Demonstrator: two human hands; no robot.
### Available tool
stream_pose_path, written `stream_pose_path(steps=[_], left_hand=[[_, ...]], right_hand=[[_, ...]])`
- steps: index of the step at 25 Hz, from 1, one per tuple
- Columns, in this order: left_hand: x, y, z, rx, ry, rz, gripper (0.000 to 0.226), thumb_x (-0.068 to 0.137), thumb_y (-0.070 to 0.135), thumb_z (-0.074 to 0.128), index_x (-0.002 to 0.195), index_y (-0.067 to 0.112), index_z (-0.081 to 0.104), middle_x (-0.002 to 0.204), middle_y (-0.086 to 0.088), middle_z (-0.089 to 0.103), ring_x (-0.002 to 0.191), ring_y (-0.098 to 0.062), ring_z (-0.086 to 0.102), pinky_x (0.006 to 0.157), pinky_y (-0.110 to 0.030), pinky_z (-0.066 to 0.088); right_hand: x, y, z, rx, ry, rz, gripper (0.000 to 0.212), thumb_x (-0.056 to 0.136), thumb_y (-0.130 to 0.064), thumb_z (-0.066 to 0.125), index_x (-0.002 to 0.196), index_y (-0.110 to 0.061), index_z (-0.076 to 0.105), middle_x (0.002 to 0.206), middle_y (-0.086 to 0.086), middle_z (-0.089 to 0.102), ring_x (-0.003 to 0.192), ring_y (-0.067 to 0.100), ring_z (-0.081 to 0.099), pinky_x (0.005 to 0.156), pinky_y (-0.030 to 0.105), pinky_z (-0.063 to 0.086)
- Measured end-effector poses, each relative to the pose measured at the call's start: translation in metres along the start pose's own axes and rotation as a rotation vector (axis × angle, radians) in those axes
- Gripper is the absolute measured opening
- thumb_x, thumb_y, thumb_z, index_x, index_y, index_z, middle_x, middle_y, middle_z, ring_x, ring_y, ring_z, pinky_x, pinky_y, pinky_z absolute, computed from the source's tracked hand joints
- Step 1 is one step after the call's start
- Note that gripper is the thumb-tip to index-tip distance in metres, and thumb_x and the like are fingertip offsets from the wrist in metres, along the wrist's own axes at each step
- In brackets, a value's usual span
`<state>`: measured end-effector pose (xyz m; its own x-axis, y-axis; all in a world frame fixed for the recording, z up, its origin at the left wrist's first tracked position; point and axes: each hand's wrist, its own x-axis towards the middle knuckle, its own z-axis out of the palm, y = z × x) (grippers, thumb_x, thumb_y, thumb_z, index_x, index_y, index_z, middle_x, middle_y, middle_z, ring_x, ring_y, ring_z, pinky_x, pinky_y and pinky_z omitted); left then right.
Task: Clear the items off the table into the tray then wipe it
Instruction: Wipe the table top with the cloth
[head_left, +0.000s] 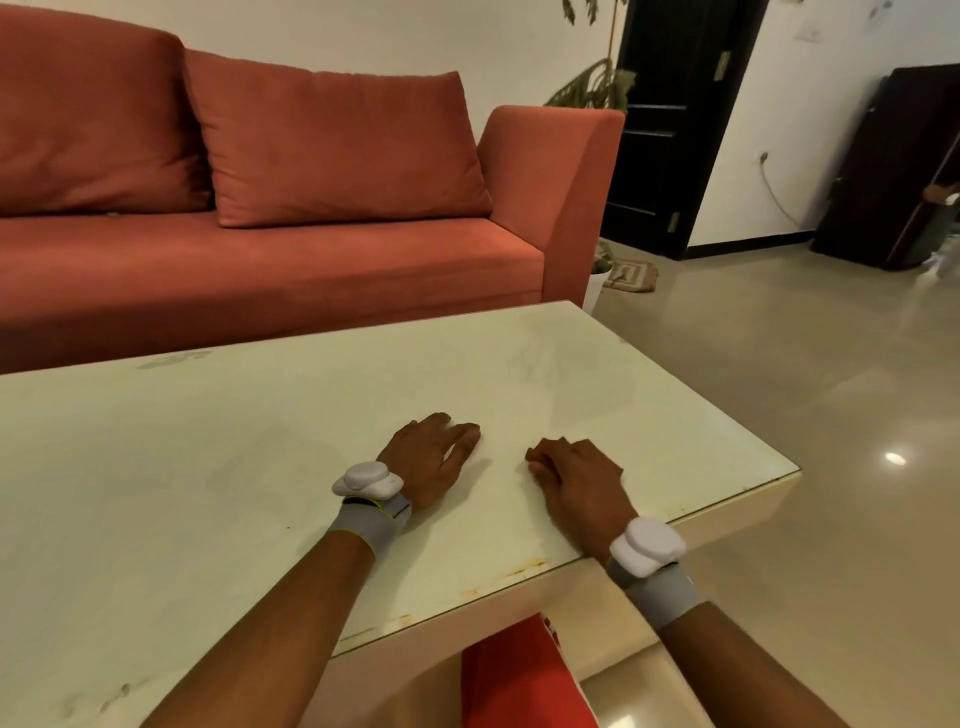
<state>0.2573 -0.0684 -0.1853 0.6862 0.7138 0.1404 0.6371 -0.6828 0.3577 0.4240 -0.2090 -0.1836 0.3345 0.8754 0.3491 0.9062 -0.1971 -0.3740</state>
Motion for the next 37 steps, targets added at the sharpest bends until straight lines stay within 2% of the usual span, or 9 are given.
stream_pose_path(steps=[5,11,17,19,23,28,30,34,37], left_hand=[[0.031,0.039,0.010,-0.111,0.024,0.081,0.043,0.097,0.053,0.025,0.131,0.040,0.049,0.149,0.001,0.038,0.131,-0.023,0.043,0.109,-0.032,0.031],[0.033,0.047,0.031,0.000,-0.038,0.113,0.044,0.097,0.053,0.025,0.135,0.040,0.044,0.153,0.000,0.030,0.136,-0.023,0.035,0.111,-0.030,0.023],[0.035,0.041,0.034,-0.005,-0.001,0.155,0.061,0.088,0.063,0.012,0.131,0.039,0.048,0.148,-0.001,0.038,0.133,-0.023,0.041,0.109,-0.031,0.030],[0.034,0.041,0.034,-0.017,-0.008,0.134,0.052,0.093,0.059,0.019,0.132,0.040,0.047,0.150,0.000,0.036,0.136,-0.021,0.037,0.111,-0.030,0.027],[0.033,0.043,0.035,-0.024,-0.003,0.110,0.043,0.097,0.054,0.023,0.132,0.043,0.046,0.151,0.003,0.034,0.138,-0.019,0.033,0.113,-0.030,0.025],[0.035,0.043,0.031,-0.046,-0.008,0.141,0.052,0.096,0.050,0.016,0.133,0.034,0.049,0.148,-0.002,0.038,0.135,-0.022,0.037,0.110,-0.030,0.027],[0.036,0.042,0.032,-0.056,-0.005,0.131,0.050,0.098,0.048,0.017,0.132,0.032,0.050,0.147,-0.001,0.039,0.134,-0.021,0.038,0.110,-0.030,0.028],[0.035,0.042,0.033,-0.073,-0.004,0.086,0.046,0.100,0.046,0.021,0.137,0.031,0.045,0.150,0.004,0.037,0.138,-0.017,0.033,0.113,-0.030,0.026],[0.036,0.044,0.033,-0.095,0.026,0.106,0.053,0.098,0.049,0.021,0.138,0.022,0.044,0.147,0.002,0.041,0.136,-0.018,0.038,0.111,-0.029,0.028]], right_hand=[[-0.059,-0.014,-0.033,0.148,-0.145,-0.324,0.023,0.096,-0.039,0.039,0.094,-0.025,0.057,0.091,-0.007,0.056,0.087,0.007,0.049,0.077,0.021,0.039],[0.008,0.088,-0.037,-0.034,-0.004,0.154,0.022,0.096,-0.036,0.042,0.102,-0.024,0.059,0.101,-0.003,0.063,0.099,0.023,0.057,0.084,0.036,0.045],[-0.033,0.005,-0.013,0.096,-0.033,-0.217,0.016,0.096,-0.030,0.045,0.099,-0.025,0.060,0.093,-0.007,0.061,0.084,0.010,0.048,0.075,0.028,0.042],[-0.016,0.035,-0.023,0.074,-0.045,-0.185,0.018,0.096,-0.031,0.046,0.102,-0.026,0.061,0.098,-0.003,0.062,0.086,0.008,0.043,0.078,0.028,0.041],[0.008,0.098,-0.036,-0.007,0.150,0.265,0.023,0.097,-0.027,0.046,0.111,-0.024,0.064,0.103,0.005,0.058,0.097,0.026,0.055,0.078,0.026,0.036],[-0.015,-0.001,0.002,0.162,-0.012,-0.065,0.025,0.095,-0.028,0.044,0.108,-0.025,0.065,0.097,0.000,0.060,0.094,0.014,0.051,0.082,0.025,0.040],[0.001,0.015,-0.006,0.172,-0.093,-0.180,0.021,0.095,-0.027,0.050,0.108,-0.029,0.066,0.103,-0.005,0.063,0.098,0.009,0.050,0.091,0.025,0.041],[0.046,0.103,-0.039,0.079,0.077,0.283,0.022,0.094,-0.024,0.053,0.110,-0.030,0.067,0.112,0.006,0.062,0.110,0.025,0.056,0.094,0.028,0.039],[0.032,0.056,-0.014,0.054,0.117,0.174,0.025,0.093,-0.019,0.049,0.107,-0.025,0.068,0.102,0.003,0.066,0.100,0.024,0.056,0.085,0.028,0.039]])
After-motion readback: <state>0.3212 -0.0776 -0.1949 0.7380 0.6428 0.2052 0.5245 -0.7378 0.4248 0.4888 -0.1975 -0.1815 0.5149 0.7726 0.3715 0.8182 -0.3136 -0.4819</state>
